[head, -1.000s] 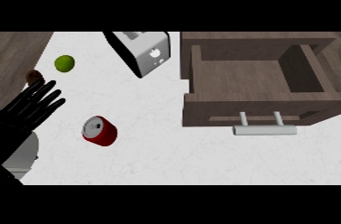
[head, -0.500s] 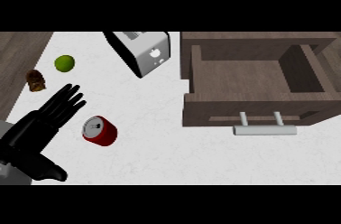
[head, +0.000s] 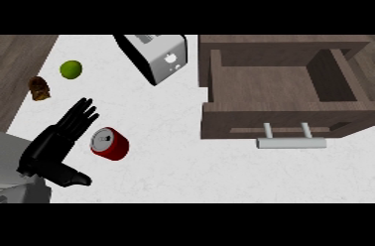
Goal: Pick up the can, place it into the drawer and close the drawer
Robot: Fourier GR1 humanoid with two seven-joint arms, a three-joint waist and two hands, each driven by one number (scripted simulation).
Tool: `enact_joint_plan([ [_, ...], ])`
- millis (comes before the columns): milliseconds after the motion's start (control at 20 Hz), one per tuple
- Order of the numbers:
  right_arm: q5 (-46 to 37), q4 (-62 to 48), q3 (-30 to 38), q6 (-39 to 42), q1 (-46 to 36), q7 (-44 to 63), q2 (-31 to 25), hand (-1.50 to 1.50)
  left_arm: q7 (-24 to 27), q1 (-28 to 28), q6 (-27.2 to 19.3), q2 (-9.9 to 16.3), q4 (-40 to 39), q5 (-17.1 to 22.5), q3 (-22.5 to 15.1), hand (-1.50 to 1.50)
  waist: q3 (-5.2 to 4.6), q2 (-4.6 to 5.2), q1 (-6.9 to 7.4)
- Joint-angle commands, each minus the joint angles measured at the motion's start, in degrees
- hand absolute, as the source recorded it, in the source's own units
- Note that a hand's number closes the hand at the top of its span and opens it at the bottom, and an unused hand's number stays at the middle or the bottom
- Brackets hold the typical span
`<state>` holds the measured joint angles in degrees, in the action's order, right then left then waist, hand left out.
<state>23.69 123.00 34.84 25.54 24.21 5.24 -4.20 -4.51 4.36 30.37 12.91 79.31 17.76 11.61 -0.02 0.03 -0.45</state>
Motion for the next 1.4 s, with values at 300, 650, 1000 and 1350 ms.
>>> enact_joint_plan([
  [300, 0.73, 1.01, 1.94, 0.58, -2.97, 3.68, -0.14, -1.50, 12.32, 5.88, 1.74, 3.83, -18.73, -6.80, 2.99, -1.50, -0.01, 0.03, 0.05],
  [650, 4.18, 3.06, 5.91, 4.83, 2.25, 3.48, 2.88, -1.50, 21.79, 6.38, 3.34, 4.32, -29.48, -11.60, 1.84, -1.50, 0.00, -0.03, -0.09],
  [1000, 7.87, 3.31, 8.17, 2.34, -2.95, 8.84, -1.29, -1.50, 23.30, 11.69, 1.08, 2.25, -37.10, -13.08, 1.16, -1.50, -0.01, -0.01, 0.01],
  [1350, 8.92, 2.51, 8.90, 2.57, -4.54, 10.73, -2.25, -1.50, 34.29, 17.72, 3.92, 3.55, -54.06, -16.42, 1.54, -1.50, -0.06, 0.14, -0.29],
])
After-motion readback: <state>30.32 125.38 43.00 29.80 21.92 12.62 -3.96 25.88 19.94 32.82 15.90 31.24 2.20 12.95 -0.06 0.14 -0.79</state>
